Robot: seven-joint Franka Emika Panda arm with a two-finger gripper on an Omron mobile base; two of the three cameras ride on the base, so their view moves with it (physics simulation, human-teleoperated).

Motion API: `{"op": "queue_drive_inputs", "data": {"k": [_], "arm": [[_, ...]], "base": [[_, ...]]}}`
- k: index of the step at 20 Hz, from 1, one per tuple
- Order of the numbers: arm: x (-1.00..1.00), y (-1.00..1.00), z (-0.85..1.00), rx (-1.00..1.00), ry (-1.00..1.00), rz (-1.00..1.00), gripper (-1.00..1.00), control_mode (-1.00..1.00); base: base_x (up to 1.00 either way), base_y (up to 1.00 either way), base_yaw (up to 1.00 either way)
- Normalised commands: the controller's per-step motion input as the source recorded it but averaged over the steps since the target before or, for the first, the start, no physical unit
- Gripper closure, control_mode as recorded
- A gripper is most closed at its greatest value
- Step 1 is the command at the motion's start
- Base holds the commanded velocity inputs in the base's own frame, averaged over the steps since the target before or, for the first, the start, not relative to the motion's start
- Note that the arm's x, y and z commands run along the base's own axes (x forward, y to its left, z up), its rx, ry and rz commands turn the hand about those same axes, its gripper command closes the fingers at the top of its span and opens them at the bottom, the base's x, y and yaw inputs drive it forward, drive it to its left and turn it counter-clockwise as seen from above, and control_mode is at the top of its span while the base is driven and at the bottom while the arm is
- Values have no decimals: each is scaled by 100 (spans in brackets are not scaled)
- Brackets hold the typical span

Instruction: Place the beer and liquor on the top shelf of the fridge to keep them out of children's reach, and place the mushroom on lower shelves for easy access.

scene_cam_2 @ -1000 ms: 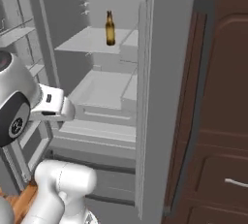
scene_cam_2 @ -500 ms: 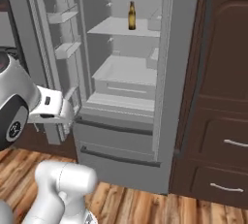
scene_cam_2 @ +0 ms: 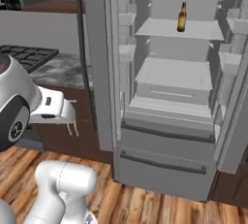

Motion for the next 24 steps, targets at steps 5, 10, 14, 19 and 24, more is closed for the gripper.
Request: {"op": "queue_drive_inputs", "data": {"k": [5, 10, 14, 19, 24], "arm": [[0, 0, 0, 0, 0, 0, -100, 100], [0, 0, 0, 0, 0, 0, -100, 100], [0, 0, 0, 0, 0, 0, -100, 100], [0, 0, 0, 0, 0, 0, -100, 100], [0, 0, 0, 0, 0, 0, -100, 100]], "base": [[31, 100, 0], [49, 84, -4], [55, 54, -12], [62, 42, -15], [74, 37, -17]]}}
